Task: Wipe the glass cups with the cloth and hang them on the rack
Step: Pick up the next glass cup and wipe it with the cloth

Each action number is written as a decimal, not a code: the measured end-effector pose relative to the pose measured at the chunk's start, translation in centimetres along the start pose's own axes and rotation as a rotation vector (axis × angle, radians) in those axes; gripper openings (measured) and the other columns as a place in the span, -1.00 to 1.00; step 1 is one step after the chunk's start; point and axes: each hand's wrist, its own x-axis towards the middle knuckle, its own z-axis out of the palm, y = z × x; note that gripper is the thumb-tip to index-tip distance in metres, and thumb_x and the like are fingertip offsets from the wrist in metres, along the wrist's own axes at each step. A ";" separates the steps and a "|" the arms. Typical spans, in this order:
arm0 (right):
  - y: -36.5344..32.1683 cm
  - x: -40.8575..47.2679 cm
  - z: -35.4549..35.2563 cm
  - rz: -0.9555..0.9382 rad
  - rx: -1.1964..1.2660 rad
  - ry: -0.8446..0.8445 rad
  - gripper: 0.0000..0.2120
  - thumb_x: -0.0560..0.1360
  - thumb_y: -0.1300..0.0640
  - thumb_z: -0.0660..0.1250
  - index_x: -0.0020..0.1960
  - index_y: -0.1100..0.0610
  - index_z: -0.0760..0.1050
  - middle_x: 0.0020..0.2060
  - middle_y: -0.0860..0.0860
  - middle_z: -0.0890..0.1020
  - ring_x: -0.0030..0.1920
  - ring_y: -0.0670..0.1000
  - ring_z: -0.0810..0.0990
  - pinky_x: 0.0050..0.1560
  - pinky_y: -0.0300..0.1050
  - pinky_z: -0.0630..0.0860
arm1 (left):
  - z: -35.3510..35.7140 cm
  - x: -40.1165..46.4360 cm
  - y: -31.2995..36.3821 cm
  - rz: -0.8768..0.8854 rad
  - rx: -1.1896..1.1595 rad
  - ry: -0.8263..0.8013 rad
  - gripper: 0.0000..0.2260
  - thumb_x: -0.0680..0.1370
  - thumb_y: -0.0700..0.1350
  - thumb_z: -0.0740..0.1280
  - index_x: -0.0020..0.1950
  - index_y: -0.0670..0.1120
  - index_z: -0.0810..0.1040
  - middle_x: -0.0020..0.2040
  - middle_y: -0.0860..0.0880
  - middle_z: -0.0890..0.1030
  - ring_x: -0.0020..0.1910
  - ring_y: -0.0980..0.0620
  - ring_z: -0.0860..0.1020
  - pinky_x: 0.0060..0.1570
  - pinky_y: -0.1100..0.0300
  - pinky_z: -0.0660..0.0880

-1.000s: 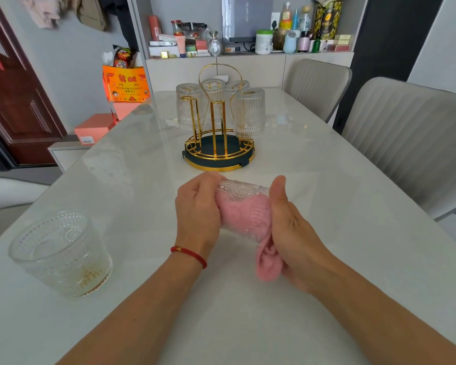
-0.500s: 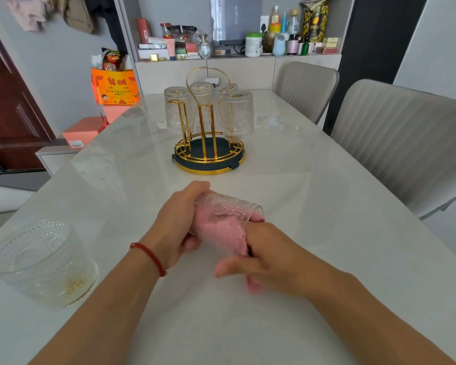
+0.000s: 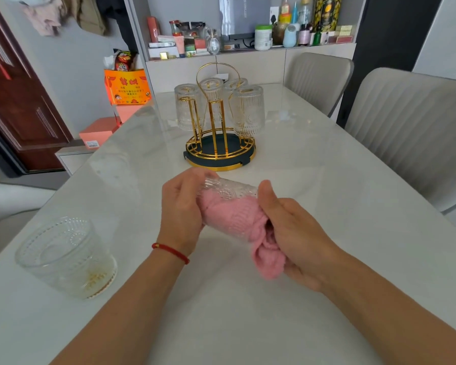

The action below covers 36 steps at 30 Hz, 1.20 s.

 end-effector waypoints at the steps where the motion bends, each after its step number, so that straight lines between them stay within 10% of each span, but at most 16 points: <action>1: 0.0 0.0 -0.3 0.037 0.028 0.000 -0.12 0.43 -0.38 0.19 0.19 0.48 0.43 0.10 0.40 0.62 0.11 0.27 0.68 0.23 0.03 0.59 | -0.2 0.1 -0.3 0.031 0.014 0.002 -0.68 0.48 0.06 0.25 -0.20 -0.15 0.65 -0.25 -0.14 0.55 -0.22 -0.04 0.57 -0.32 0.11 0.49; 6: -0.1 -0.3 -0.1 0.082 -0.126 -0.076 -0.16 0.26 -0.53 0.27 0.18 0.15 0.58 -0.06 0.25 0.72 -0.02 0.22 0.73 0.07 0.17 0.65 | 0.0 -0.2 -1.1 0.041 0.047 0.024 -0.69 0.53 0.00 0.21 -0.17 -0.20 0.62 -0.27 -0.15 0.52 -0.27 -0.05 0.50 -0.37 0.18 0.38; 9: -0.7 -0.8 0.2 -0.040 -0.214 -0.071 -0.71 0.45 -0.26 0.26 -0.16 -0.08 0.62 -0.53 0.00 0.60 -0.54 -0.12 0.56 -0.45 -0.35 0.45 | 0.3 -0.4 -1.0 0.056 0.052 0.012 -0.68 0.59 -0.06 0.16 -0.13 -0.23 0.61 -0.35 -0.09 0.47 -0.40 0.09 0.47 -0.50 0.29 0.35; 12: -0.5 -0.7 0.1 -0.073 -0.212 -0.034 -0.42 0.48 -0.28 0.17 -0.41 0.18 0.53 -0.61 0.11 0.55 -0.63 -0.05 0.52 -0.55 -0.32 0.43 | 0.5 -0.3 -1.1 0.080 0.022 0.006 -0.68 0.56 0.00 0.20 -0.17 -0.14 0.66 -0.28 -0.27 0.48 -0.28 -0.09 0.51 -0.34 0.10 0.43; 19: -1.1 -0.4 -1.5 0.102 0.271 0.083 -0.45 0.47 -0.28 0.24 0.02 0.23 0.55 -0.57 -0.01 0.32 -0.67 -0.13 0.25 -0.67 -0.36 0.07 | 0.3 0.3 -0.7 -0.138 -0.125 0.161 -0.77 0.45 0.01 0.28 -0.23 -0.03 0.70 -0.27 -0.04 0.60 -0.28 0.01 0.62 -0.43 0.20 0.52; 23: -2.3 -0.4 -2.8 -0.014 0.631 0.089 -0.52 0.60 -0.17 0.18 0.03 0.24 0.61 -0.62 -0.01 0.45 -0.75 -0.16 0.31 -0.76 -0.37 0.17 | -0.7 0.6 -1.1 -0.438 -0.346 0.102 -0.63 0.58 0.10 0.19 -0.33 -0.04 0.54 -0.41 -0.04 0.44 -0.61 0.01 0.27 -0.59 0.36 0.10; 29: -4.2 -0.8 -4.9 -0.290 0.833 0.220 -0.48 0.66 -0.15 0.10 0.18 0.20 0.66 0.04 0.08 0.73 -0.04 -0.04 0.74 -0.19 -0.22 0.67 | -3.1 1.3 -1.9 -0.575 -0.583 -0.165 -0.64 0.62 0.09 0.05 -0.10 -0.09 0.51 -0.11 -0.16 0.51 -0.64 0.05 0.24 -0.54 0.34 0.06; 32: -3.4 -0.1 -4.1 -0.316 0.680 0.228 -0.46 0.65 -0.16 0.06 0.41 0.21 0.43 0.29 0.10 0.64 0.28 0.14 0.63 0.21 0.19 0.59 | -3.1 1.3 -2.1 -0.611 -0.596 -0.219 -0.65 0.64 0.08 0.02 -0.09 -0.09 0.48 -0.12 -0.16 0.51 -0.64 0.05 0.24 -0.55 0.35 0.07; 36: -1.9 0.8 -1.9 -0.240 0.474 0.214 -0.44 0.65 -0.18 0.03 0.44 0.19 0.41 0.28 0.06 0.65 0.31 0.04 0.61 0.39 0.16 0.48 | -2.3 1.1 -1.8 -0.628 -0.504 -0.271 -0.62 0.58 0.09 0.06 -0.20 -0.09 0.54 -0.25 -0.13 0.45 -0.66 0.04 0.23 -0.51 0.32 -0.02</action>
